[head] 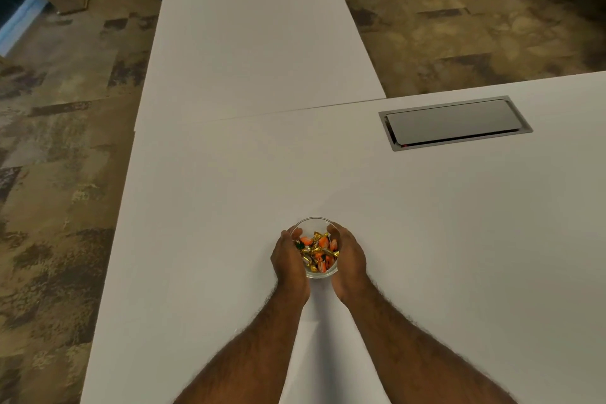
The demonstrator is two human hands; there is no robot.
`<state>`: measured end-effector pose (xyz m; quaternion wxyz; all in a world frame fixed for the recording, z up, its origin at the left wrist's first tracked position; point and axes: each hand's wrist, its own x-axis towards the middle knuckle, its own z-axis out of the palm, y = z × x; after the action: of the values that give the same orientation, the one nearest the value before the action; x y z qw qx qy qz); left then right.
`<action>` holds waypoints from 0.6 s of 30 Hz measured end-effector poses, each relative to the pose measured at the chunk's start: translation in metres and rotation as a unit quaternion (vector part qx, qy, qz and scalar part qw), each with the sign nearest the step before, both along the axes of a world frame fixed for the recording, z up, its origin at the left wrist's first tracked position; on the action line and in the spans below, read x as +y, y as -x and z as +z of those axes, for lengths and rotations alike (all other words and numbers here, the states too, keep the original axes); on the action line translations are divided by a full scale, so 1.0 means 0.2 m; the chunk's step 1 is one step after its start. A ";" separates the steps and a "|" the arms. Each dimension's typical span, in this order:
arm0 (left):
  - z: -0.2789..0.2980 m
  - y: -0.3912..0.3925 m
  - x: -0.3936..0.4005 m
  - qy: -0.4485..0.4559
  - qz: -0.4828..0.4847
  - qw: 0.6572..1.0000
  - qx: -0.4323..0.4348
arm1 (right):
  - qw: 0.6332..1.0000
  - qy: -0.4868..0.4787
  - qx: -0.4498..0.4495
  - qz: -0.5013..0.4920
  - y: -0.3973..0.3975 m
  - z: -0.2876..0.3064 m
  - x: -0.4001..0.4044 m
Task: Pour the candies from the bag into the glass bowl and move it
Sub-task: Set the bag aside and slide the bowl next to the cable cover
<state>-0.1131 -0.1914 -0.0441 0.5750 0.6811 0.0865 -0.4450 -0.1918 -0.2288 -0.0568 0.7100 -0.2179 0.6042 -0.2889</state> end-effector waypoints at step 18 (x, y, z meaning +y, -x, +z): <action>0.19 0.67 -1.06 0.095 -0.182 0.977 0.065 | 0.979 0.083 -0.021 -0.185 0.74 0.21 -0.94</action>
<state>-0.2477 -0.4031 -0.0057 0.5396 0.5974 -0.0445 -0.5916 -0.3399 -0.4176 -0.0139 0.6361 -0.1543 0.5931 -0.4688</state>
